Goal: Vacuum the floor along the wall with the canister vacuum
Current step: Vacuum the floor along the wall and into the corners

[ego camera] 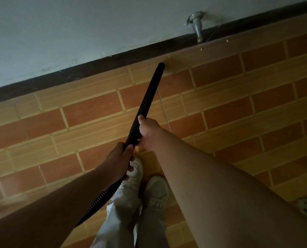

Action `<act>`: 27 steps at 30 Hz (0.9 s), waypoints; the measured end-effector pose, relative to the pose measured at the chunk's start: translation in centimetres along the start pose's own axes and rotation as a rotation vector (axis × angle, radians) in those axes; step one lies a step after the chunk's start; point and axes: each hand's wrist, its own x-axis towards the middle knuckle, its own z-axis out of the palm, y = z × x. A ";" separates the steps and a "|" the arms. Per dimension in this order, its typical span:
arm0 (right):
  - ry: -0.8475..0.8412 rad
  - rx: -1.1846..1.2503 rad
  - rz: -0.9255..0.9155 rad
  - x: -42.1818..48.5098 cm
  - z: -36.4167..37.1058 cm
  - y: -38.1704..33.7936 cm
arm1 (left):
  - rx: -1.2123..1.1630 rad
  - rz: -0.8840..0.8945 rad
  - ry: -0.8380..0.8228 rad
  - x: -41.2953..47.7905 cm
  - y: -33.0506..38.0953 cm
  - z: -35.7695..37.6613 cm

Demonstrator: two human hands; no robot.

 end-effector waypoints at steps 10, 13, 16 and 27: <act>0.031 0.020 0.018 0.2 -3.0 -3.0 | 0.068 0.042 -0.017 1.2 3.5 1.8; 0.022 -0.002 0.013 0.9 -3.9 -3.6 | 0.065 0.043 0.009 1.7 4.0 2.9; 0.007 -0.021 0.005 1.4 -5.3 -4.1 | 0.040 0.036 0.031 2.3 4.5 4.6; -0.011 -0.114 0.062 0.7 -12.6 -5.9 | -0.050 0.023 0.074 2.3 6.7 11.9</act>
